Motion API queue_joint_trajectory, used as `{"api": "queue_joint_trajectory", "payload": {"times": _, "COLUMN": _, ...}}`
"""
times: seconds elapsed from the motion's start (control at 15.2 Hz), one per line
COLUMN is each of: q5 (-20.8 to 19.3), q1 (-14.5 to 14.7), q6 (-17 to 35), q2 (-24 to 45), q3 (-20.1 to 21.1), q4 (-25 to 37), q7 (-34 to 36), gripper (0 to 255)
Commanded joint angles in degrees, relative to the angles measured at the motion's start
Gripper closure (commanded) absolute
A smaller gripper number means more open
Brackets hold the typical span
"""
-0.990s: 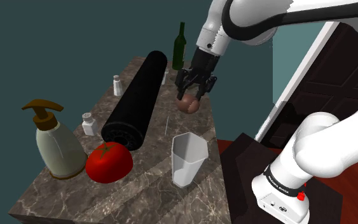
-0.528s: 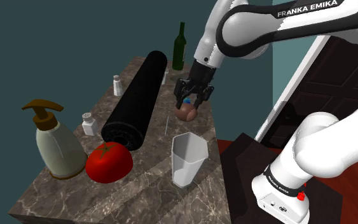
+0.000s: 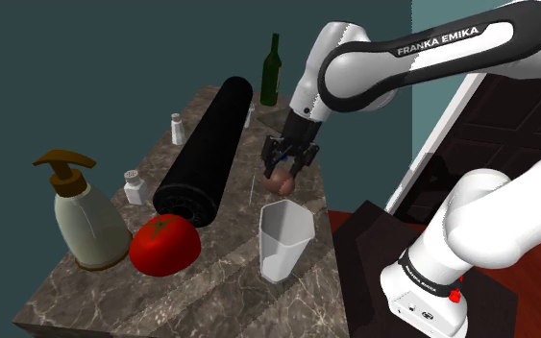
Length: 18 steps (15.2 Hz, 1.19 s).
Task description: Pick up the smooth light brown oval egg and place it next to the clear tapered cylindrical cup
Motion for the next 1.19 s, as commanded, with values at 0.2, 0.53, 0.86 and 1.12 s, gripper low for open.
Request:
{"api": "queue_joint_trajectory", "payload": {"times": 0.2, "q5": 1.26, "q1": 0.5, "q6": 4.35, "q2": 2.01, "q3": 0.44, "q4": -2.38, "q7": -1.28, "gripper": 255}}
{"api": "queue_joint_trajectory", "payload": {"times": 0.53, "q5": 2.68, "q1": 1.03, "q6": 8.9, "q2": 4.71, "q3": 0.78, "q4": -4.35, "q7": -2.82, "gripper": 255}}
{"api": "queue_joint_trajectory", "payload": {"times": 0.86, "q5": 4.35, "q1": 1.68, "q6": 13.58, "q2": 7.92, "q3": 1.02, "q4": -5.95, "q7": -4.59, "gripper": 255}}
{"api": "queue_joint_trajectory", "payload": {"times": 1.12, "q5": 4.91, "q1": 1.91, "q6": 15.03, "q2": 9.0, "q3": 1.06, "q4": -6.36, "q7": -5.19, "gripper": 255}}
